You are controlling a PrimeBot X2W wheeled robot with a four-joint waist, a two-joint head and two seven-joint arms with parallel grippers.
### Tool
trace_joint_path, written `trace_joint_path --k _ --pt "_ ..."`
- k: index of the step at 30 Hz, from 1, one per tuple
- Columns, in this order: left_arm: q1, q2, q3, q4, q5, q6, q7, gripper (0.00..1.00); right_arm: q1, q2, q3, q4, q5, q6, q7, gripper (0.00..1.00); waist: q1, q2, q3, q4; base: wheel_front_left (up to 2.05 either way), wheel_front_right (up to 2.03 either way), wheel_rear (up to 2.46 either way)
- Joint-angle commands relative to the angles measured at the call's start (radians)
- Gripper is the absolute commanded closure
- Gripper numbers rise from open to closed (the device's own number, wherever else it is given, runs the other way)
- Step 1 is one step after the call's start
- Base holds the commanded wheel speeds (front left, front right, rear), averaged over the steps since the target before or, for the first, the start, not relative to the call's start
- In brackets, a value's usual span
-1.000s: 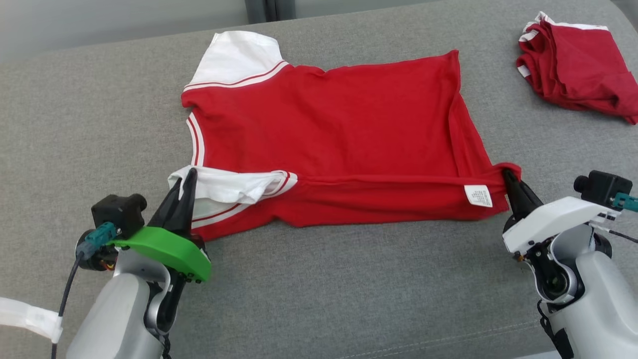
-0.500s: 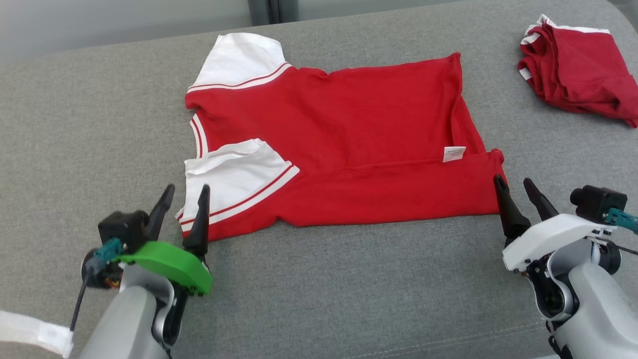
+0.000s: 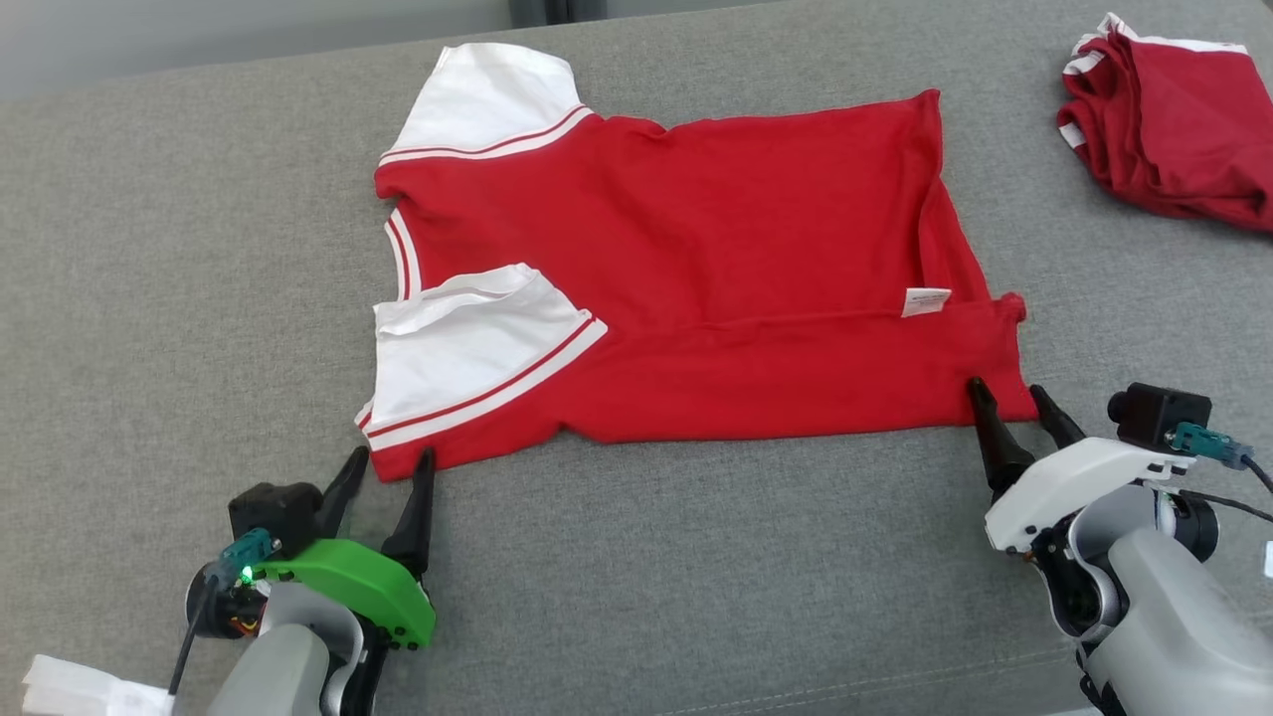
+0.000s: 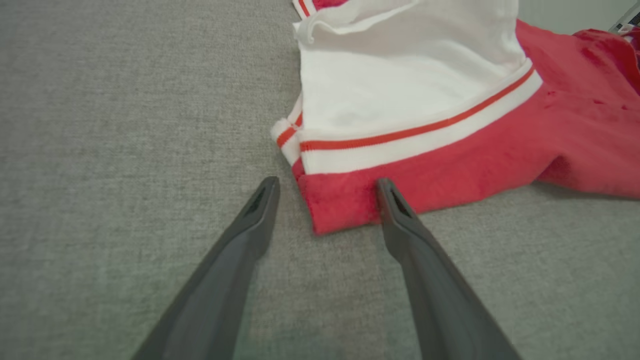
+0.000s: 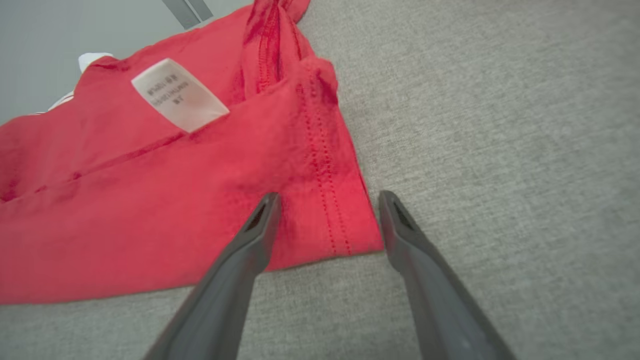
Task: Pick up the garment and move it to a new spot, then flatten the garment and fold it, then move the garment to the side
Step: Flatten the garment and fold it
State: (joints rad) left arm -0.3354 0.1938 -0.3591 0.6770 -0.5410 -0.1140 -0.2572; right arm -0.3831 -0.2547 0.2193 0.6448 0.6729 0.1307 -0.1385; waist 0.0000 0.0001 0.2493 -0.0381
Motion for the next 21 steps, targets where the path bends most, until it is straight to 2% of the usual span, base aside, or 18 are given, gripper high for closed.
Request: trace_joint_path --k 1,2,3,4,5,6,14,21 --pt "-0.018 -0.008 -0.003 0.014 -0.003 -0.004 -0.001 0.0 -0.018 0.004 0.013 0.018 -0.002 0.0 -0.002 0.0 0.0 -0.0001 0.005 0.006 0.0 0.0 0.0" --pt "-0.024 -0.011 -0.007 0.023 -0.008 -0.006 -0.001 0.0 -0.024 0.007 0.019 0.028 0.003 0.0 -0.003 0.04 0.0 -0.0001 0.006 0.008 0.0 0.0 0.0" --pt "-0.032 -0.016 -0.009 0.034 -0.015 -0.008 -0.001 0.29 -0.03 0.011 0.029 0.042 0.011 0.0 -0.001 0.6 0.0 -0.0001 0.007 0.01 0.0 0.0 0.0" --pt "-0.039 -0.019 -0.01 0.042 -0.018 -0.008 -0.002 0.62 -0.034 0.013 0.036 0.052 0.016 0.0 -0.002 0.94 0.0 -0.0001 0.007 0.012 0.0 0.0 0.0" --pt "-0.049 -0.023 -0.008 0.052 -0.025 -0.009 -0.003 0.78 -0.04 0.014 0.042 0.065 0.023 0.0 -0.007 1.0 0.0 -0.0001 0.007 0.014 0.0 0.0 0.0" --pt "-0.056 -0.027 -0.004 0.057 -0.031 -0.009 -0.004 0.99 -0.045 0.015 0.048 0.072 0.028 0.0 -0.013 1.0 0.0 -0.0001 0.006 0.015 0.0 0.0 0.0" --pt "-0.026 -0.022 0.044 0.028 -0.043 -0.014 -0.008 1.0 -0.017 0.002 0.087 0.092 0.08 0.0 -0.074 1.0 0.0 -0.0001 -0.056 0.034 0.0 0.0 0.0" --pt "0.135 -0.023 0.098 -0.105 -0.02 -0.003 -0.009 1.0 0.108 -0.04 0.112 0.005 0.116 0.0 -0.102 1.0 0.0 -0.0001 -0.133 0.047 0.0 0.0 0.0"
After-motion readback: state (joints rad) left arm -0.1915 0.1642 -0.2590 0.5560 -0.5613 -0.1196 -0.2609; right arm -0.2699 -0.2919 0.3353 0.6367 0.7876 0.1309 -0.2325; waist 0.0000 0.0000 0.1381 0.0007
